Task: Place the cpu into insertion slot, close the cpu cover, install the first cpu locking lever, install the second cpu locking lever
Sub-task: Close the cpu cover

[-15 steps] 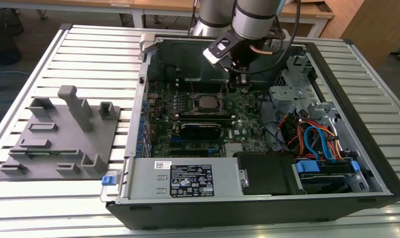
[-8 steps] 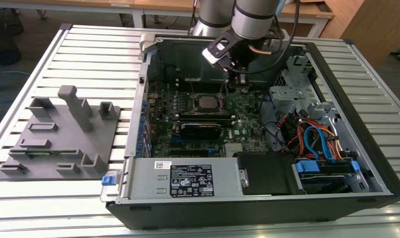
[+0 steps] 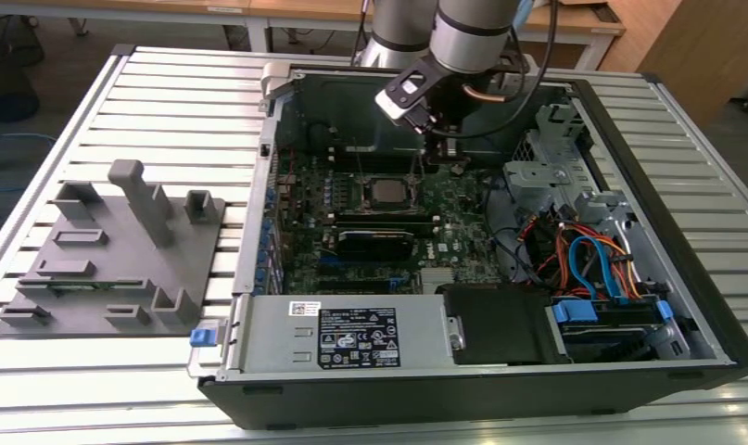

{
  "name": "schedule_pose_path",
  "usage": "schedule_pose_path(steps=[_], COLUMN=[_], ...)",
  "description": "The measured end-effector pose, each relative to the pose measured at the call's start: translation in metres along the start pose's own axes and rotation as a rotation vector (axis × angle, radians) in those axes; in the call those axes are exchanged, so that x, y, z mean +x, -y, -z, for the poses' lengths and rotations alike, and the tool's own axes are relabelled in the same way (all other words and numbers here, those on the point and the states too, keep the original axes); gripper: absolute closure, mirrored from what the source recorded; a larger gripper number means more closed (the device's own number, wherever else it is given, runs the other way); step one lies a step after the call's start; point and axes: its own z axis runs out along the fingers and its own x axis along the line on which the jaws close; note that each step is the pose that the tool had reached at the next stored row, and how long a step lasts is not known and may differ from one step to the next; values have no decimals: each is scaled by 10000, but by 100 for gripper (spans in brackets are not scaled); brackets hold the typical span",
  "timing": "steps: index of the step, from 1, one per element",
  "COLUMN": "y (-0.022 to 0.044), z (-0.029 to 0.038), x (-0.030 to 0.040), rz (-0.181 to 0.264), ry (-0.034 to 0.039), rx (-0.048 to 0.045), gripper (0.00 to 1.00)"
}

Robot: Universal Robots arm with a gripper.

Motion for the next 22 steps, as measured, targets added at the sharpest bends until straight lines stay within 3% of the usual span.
schedule_pose_path(steps=[18,22], y=[96,132], z=[-3,-32], x=[1,1], rz=[0,0], ry=[1,1], rx=[0,0], gripper=[90,90])
